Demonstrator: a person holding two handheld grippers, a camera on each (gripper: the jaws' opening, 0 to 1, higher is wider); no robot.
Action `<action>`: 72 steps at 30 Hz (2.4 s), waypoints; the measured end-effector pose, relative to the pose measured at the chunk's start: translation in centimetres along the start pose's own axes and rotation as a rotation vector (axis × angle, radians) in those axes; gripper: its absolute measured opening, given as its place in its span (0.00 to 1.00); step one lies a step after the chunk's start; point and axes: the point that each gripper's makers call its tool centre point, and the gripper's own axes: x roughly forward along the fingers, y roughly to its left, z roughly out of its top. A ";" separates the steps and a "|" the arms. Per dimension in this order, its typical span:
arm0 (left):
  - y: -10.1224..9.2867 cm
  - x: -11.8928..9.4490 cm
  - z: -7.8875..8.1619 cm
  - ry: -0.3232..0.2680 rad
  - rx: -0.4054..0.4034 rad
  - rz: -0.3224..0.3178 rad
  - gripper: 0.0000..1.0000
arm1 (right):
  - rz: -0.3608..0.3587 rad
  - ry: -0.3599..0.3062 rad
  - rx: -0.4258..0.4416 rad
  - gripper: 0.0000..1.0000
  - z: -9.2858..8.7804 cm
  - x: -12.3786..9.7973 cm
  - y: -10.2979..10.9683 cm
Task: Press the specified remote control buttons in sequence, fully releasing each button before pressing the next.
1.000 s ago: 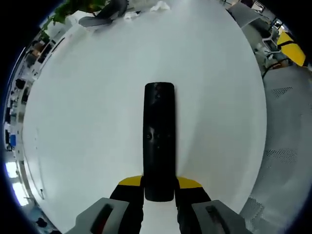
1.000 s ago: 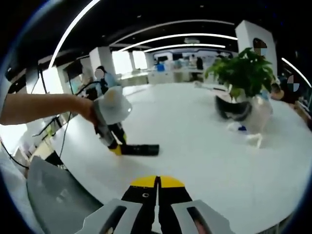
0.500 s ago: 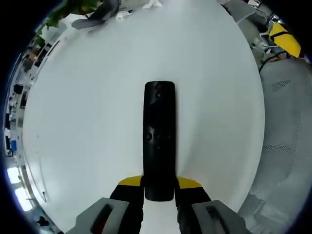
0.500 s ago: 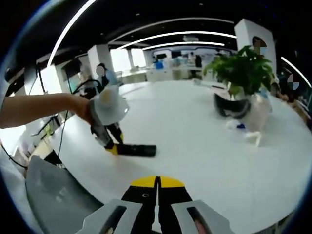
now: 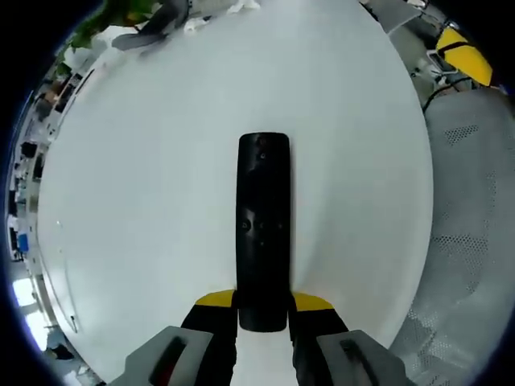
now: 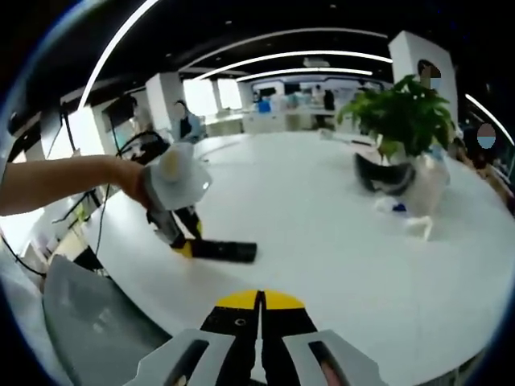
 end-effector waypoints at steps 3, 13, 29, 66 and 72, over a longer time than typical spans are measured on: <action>-0.1 0.0 -0.1 0.003 0.004 0.000 0.23 | 0.001 -0.002 0.003 0.00 0.0 0.0 0.0; -1.2 -0.1 -0.3 0.011 0.011 0.002 0.23 | -0.005 -0.004 -0.006 0.00 0.1 -0.1 -0.1; -1.7 -0.1 -0.7 0.006 0.010 0.001 0.23 | 0.000 -0.003 -0.011 0.00 0.1 -0.1 0.0; -4.6 -0.3 -1.6 -0.051 0.015 -0.002 0.23 | 0.001 0.003 -0.069 0.00 0.0 -0.1 0.9; -5.2 -0.4 -1.8 -0.095 -0.016 -0.004 0.23 | 0.000 0.007 -0.091 0.00 -0.1 0.0 1.0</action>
